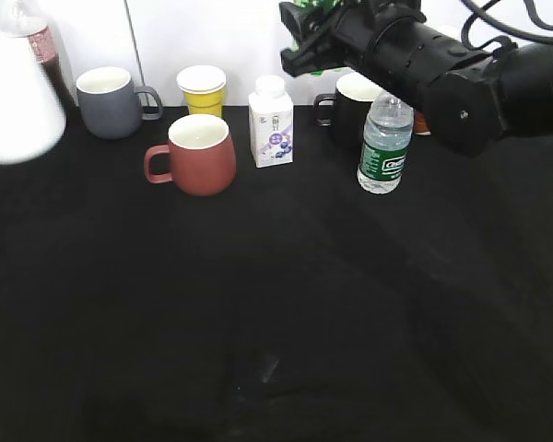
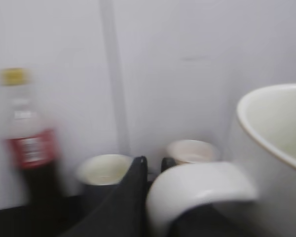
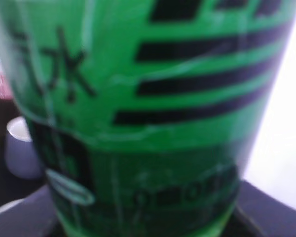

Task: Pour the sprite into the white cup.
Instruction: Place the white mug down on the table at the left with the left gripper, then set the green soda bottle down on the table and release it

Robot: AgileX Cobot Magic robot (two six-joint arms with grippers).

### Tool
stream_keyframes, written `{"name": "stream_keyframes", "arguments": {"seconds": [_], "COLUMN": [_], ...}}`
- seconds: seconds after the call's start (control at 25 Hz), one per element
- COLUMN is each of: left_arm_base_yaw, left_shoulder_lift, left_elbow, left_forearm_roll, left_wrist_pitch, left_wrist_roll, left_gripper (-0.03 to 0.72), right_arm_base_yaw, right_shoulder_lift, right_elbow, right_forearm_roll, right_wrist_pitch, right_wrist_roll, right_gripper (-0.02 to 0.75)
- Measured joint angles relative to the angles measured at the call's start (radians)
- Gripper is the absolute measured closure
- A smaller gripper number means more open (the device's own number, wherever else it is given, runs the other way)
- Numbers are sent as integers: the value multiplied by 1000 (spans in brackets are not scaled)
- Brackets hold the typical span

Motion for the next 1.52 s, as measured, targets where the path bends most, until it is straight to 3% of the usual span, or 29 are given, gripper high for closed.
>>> {"name": "stream_keyframes", "arguments": {"seconds": [0.32, 0.52, 0.64, 0.76, 1.12, 1.32, 1.4, 1.52], "left_arm_base_yaw": [9, 7, -3, -8, -9, -10, -10, -10], "left_shoulder_lift": [489, 648, 676, 676, 624, 420, 248, 9], "left_elbow": [-397, -592, -616, -615, -441, -127, 10, 104], "left_forearm_roll": [62, 83, 99, 103, 46, 5, 5, 58], "left_wrist_pitch": [-2, -2, 8, 0, -71, -69, -70, -66], "left_wrist_roll": [-1, -22, -30, -54, -56, -51, -51, -53], "left_gripper": [627, 627, 615, 543, 327, 319, 319, 319], "right_arm_base_yaw": [0, 0, 0, 0, 1, -5, -37, -186], "right_shoulder_lift": [0, 0, 0, 0, 0, -24, -99, -251], "right_elbow": [-1, -1, -1, -1, -1, -1, -1, 100], "right_forearm_roll": [-7, -8, -8, -8, -8, 7, 15, 29], "right_wrist_pitch": [6, 7, 6, -16, 0, 79, 131, 210], "right_wrist_roll": [122, 129, 129, 129, 130, 131, 131, 131], "right_gripper": [342, 343, 343, 344, 344, 344, 344, 344]}}
